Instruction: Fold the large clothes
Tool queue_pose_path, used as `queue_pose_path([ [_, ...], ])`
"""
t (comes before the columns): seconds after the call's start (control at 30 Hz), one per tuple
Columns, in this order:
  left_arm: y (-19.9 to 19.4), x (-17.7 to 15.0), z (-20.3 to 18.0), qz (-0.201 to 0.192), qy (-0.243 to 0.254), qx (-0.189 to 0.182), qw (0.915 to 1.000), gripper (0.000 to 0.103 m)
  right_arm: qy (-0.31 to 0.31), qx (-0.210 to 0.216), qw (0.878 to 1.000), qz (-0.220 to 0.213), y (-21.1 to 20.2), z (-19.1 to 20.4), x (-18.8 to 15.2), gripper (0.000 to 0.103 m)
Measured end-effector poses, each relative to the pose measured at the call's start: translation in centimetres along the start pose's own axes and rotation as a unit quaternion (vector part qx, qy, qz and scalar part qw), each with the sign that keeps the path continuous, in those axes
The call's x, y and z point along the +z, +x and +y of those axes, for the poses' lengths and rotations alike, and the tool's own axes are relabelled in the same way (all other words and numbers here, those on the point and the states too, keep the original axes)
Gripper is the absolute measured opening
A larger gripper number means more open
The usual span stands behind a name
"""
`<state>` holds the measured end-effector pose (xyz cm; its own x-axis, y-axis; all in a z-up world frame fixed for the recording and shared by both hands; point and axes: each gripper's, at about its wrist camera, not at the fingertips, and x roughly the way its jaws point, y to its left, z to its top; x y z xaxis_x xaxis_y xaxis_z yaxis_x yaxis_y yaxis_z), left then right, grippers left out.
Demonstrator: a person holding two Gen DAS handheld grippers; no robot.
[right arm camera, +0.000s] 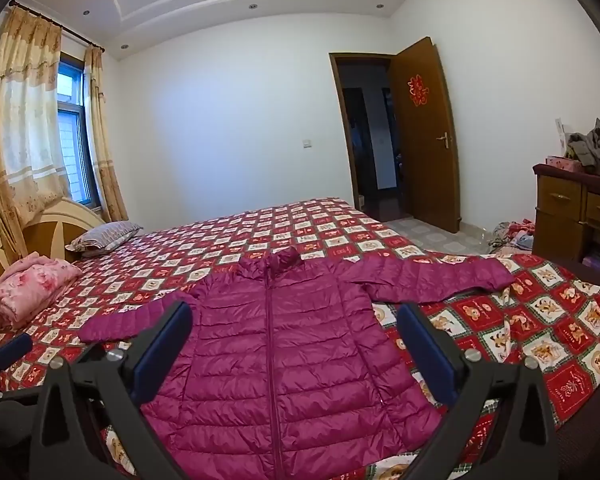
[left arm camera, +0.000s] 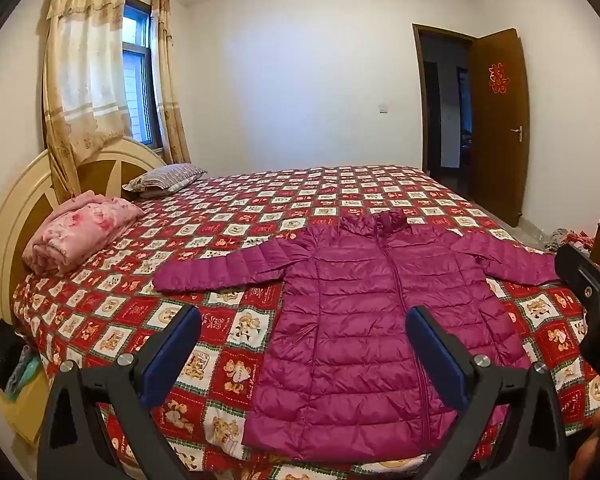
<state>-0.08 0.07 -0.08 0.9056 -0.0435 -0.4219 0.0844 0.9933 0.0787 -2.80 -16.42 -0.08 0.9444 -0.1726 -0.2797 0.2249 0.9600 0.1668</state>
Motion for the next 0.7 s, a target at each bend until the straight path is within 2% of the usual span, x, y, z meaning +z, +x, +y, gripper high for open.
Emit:
queue_pose_path([
  [0.7, -0.02, 0.43, 0.49, 0.001, -0.008, 0.006, 0.9999, 0.102, 0.005, -0.002, 1.0, 0.004, -0.01, -0.31, -0.35, 0.103],
])
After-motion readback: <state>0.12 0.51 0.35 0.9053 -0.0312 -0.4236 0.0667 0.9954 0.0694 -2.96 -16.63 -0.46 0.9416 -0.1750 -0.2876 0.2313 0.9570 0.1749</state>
